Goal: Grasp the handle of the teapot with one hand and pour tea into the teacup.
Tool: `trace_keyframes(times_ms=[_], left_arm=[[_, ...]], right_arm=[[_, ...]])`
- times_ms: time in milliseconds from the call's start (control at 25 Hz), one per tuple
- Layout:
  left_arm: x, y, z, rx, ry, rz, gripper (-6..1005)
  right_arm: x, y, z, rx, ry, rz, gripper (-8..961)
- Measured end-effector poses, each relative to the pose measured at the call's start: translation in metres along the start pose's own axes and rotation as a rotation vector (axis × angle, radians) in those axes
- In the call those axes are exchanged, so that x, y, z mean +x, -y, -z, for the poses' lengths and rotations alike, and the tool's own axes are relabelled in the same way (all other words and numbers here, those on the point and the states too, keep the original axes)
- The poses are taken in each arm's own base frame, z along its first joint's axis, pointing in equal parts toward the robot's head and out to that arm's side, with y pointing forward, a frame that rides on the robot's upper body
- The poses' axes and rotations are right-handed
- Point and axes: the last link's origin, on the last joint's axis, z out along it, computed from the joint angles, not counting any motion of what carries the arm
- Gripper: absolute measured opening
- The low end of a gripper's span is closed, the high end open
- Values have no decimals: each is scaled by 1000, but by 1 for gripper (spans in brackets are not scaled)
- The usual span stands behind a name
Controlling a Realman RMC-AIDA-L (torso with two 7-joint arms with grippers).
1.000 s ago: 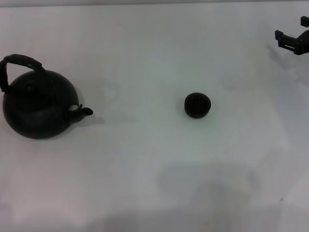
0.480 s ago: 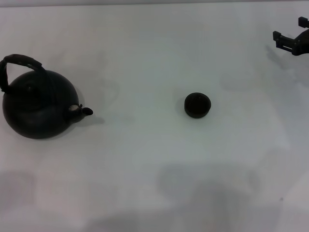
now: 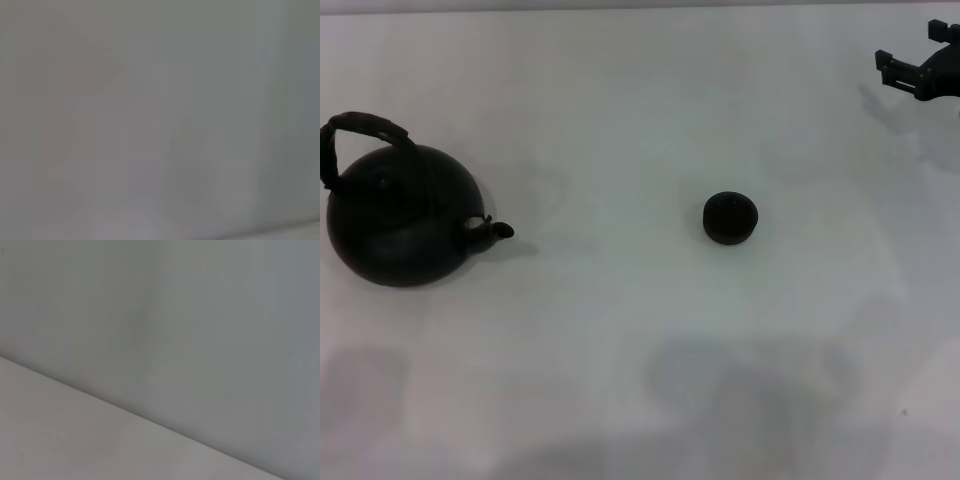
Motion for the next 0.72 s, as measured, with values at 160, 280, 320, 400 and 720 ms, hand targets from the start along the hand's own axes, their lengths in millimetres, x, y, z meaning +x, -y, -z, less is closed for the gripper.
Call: trace_keyframes(times_ms=[160,280,320,400,720], left_arm=[[3,13,18,87,-162,69,878],[-2,28,36,128,-370,240,878],[-4,33,39,131,-418,297,878],[-15,46,38,134,-461,429,878],[-85,68,15,229,-291,828,878]], right_arm=[[-2,0,-1,-1,5,0,829],[-2,0,-1,2,5,-2,829],[-1,1,0,4,3,-3,829],[2,2,2,9,-3,-6,829],[3,4,2,17,-10,-3,829]])
